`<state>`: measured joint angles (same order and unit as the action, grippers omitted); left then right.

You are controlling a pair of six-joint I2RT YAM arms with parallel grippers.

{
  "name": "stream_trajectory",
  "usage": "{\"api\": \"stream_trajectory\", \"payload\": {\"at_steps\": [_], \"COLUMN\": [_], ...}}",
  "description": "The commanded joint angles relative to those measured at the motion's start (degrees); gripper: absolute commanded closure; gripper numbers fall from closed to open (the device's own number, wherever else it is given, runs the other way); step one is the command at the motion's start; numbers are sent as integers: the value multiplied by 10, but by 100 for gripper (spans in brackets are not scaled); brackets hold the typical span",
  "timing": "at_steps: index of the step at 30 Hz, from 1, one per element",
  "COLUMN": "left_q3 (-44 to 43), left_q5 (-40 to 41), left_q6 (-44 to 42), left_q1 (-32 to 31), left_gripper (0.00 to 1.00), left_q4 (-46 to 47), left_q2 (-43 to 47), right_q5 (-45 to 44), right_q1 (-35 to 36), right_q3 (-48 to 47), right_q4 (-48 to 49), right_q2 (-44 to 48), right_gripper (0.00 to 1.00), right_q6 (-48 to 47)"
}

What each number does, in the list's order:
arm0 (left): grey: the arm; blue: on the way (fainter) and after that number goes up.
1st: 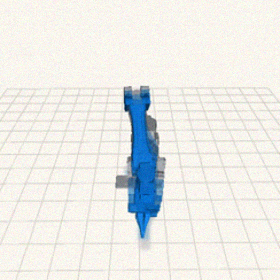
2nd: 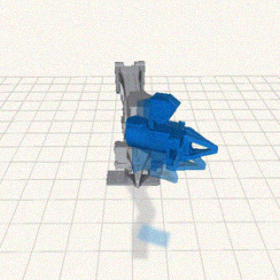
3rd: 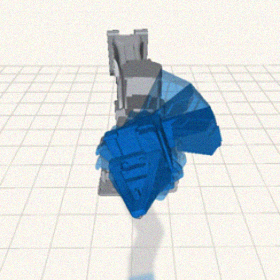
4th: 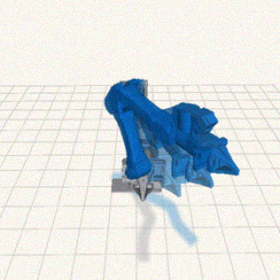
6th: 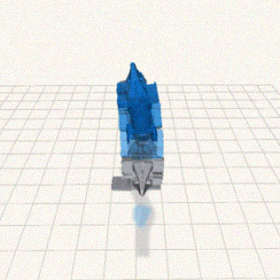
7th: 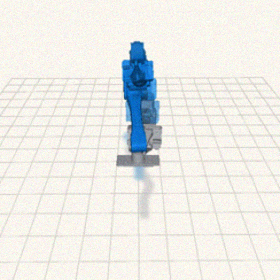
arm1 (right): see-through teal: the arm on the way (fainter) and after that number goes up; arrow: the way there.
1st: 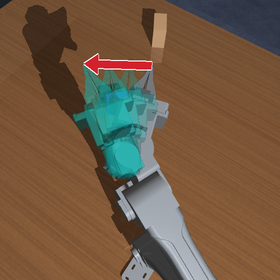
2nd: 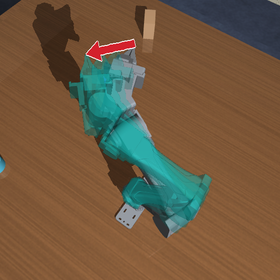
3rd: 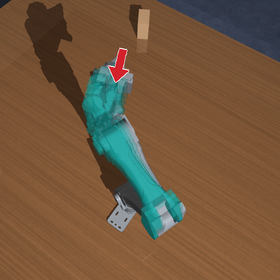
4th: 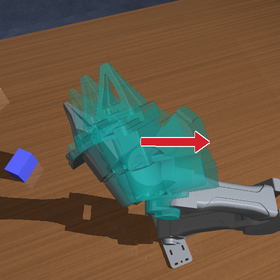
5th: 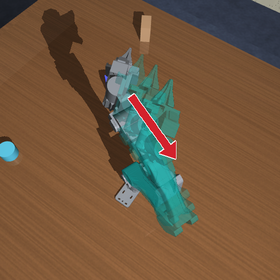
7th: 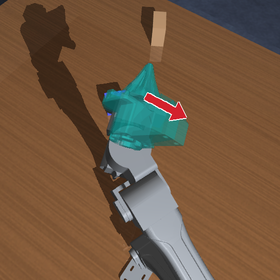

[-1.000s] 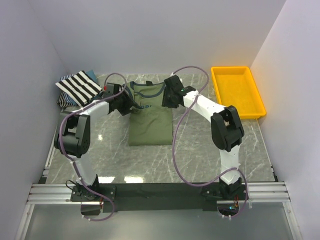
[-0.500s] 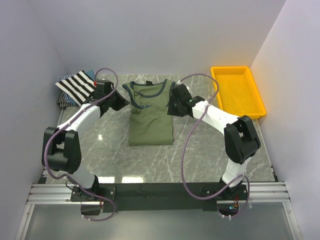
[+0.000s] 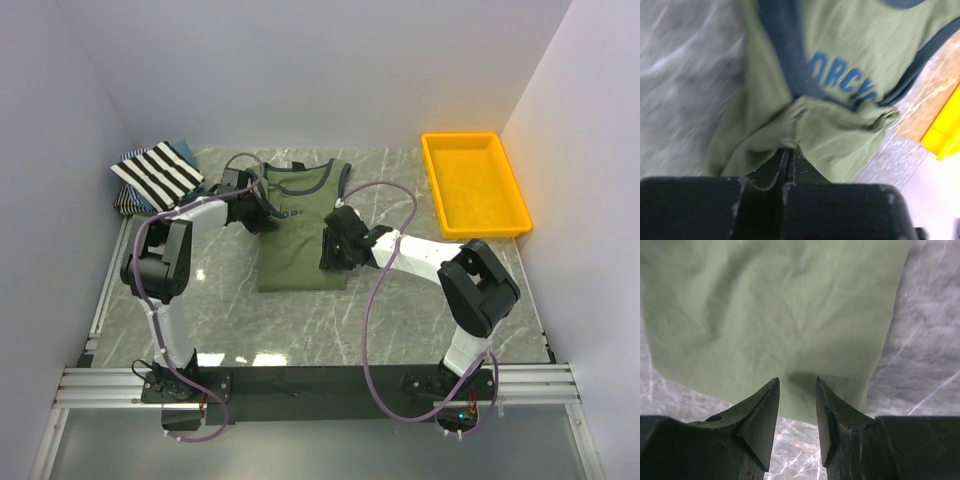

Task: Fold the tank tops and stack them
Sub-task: Fold the tank top

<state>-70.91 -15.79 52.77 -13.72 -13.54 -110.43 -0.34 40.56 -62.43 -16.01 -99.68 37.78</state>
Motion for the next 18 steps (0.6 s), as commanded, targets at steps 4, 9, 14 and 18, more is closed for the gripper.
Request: {"api": "stream_trajectory", "payload": {"at_steps": [4,9,14,18], "left_q3": [-111,-159,-142,-139], "left_q5": [1,10,-3,17], "left_q6": [-26,-29,-28,-46], "left_q1": [3,12,22,23], "left_gripper": [99,100,99,81], "left_q4": [-4,-18,9,-4], "left_q2": [-40,-90,-70,-11], "right_q5": [14,11,10,4], "right_q1": [2,2,0,-2], "right_q3": [26,33,17,-14], "right_q4": [44,43,34,13], "right_q2": [3,4,2,11], "right_gripper": [58,58,58,58], "right_q6": [21,21,17,5]}}
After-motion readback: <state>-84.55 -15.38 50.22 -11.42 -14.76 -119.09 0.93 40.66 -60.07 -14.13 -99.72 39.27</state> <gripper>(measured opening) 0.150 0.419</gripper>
